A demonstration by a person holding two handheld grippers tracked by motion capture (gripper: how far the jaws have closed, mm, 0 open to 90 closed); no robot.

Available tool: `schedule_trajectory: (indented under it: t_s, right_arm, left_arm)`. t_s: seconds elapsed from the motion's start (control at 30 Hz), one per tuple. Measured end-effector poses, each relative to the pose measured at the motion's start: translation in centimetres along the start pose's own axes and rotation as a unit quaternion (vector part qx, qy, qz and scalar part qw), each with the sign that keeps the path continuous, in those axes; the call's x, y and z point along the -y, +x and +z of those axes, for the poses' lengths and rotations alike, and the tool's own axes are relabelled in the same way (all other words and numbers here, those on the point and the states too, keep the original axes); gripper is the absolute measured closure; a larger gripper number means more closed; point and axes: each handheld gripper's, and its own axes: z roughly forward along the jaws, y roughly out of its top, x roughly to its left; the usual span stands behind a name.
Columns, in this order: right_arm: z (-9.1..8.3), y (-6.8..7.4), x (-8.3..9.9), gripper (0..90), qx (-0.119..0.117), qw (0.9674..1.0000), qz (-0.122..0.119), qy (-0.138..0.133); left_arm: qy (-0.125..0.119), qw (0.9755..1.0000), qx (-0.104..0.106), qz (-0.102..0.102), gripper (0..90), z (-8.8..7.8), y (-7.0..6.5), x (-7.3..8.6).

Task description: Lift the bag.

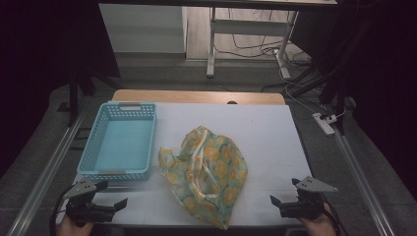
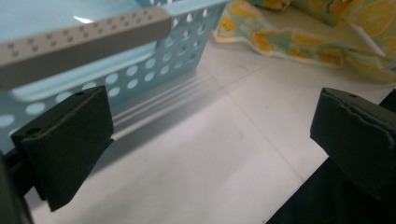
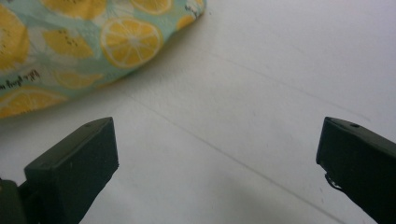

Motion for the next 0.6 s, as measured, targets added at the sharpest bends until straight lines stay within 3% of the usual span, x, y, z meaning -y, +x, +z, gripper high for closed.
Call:
schedule_trajectory:
  t_s: [0.27, 0.43, 0.6]
  right_arm:
    - [-0.1, 0.1, 1.0, 0.0, 0.01, 0.9994, -0.002, 0.034]
    - [0.3, 0.1, 1.5, 0.0, 0.009, 0.9978, 0.001, 0.066]
    - [0.4, 0.0, 1.5, 0.0, 0.01, 0.9973, 0.003, 0.073]
  left_arm:
    - [0.023, 0.9996, -0.016, 0.002, 0.0, 0.2, 0.0, 0.6]
    - [0.041, 0.9989, -0.024, -0.007, 0.0, 0.3, 0.1, 0.7]
    - [0.044, 0.9986, -0.026, -0.015, 0.0, 0.4, 0.2, 0.6]
